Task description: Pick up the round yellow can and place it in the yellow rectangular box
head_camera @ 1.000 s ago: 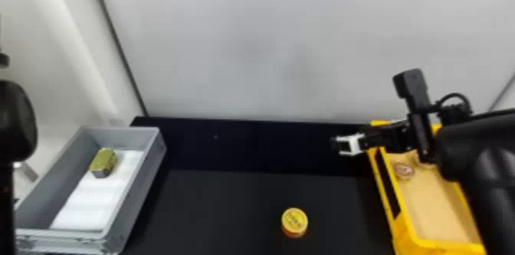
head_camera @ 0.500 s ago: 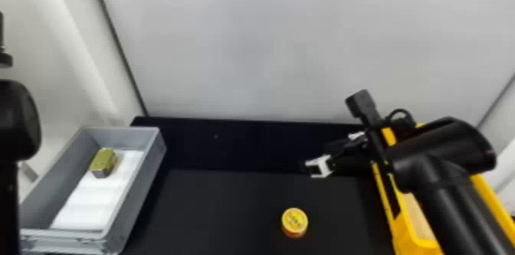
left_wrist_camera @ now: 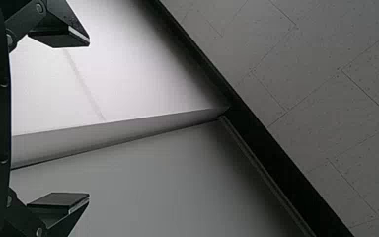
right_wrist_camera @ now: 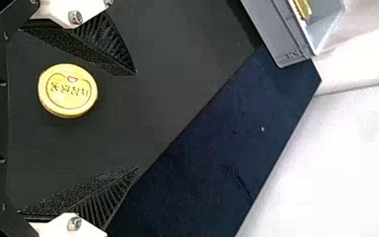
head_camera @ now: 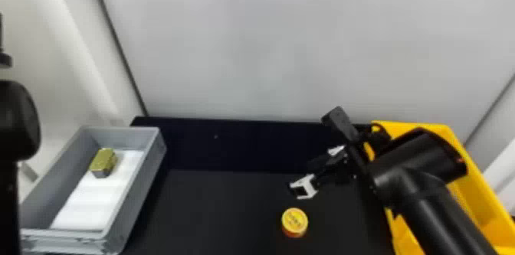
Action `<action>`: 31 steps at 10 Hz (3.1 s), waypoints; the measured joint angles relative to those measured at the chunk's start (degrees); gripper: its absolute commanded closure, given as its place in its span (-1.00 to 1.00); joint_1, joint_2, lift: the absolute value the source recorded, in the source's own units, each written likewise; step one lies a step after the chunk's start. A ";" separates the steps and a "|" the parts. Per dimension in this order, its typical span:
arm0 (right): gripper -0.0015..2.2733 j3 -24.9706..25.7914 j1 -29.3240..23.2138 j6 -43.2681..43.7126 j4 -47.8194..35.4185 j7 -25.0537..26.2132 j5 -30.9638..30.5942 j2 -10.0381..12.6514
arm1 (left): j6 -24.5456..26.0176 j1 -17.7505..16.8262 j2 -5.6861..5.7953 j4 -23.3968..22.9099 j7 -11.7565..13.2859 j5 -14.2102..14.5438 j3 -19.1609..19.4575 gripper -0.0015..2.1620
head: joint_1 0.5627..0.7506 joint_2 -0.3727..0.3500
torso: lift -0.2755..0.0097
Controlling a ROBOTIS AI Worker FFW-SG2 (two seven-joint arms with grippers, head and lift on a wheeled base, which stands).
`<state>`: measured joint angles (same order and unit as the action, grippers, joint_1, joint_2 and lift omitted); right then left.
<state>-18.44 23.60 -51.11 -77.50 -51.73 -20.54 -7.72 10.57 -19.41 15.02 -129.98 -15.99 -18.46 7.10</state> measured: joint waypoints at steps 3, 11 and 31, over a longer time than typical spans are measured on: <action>-0.89 -1.86 -0.14 0.57 3.04 -0.41 0.45 -0.15 | -0.11 0.06 -0.24 0.00 -0.05 -0.09 0.11 -0.85 | 0.07 0.18 | 0.86; -0.89 -6.66 2.49 8.77 17.09 2.79 -2.01 0.79 | -1.06 -0.31 -0.93 0.95 -0.27 -0.22 -0.78 -0.85 | 0.07 0.18 | 0.86; -0.89 -10.35 3.02 12.74 22.96 3.62 -0.77 1.09 | -1.25 -0.63 -1.46 1.24 -0.27 -0.33 -2.18 -0.85 | 0.07 0.18 | 0.86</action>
<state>-28.79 26.63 -38.37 -54.54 -48.10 -21.31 -6.63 9.32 -20.04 13.56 -128.74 -16.26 -18.78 4.92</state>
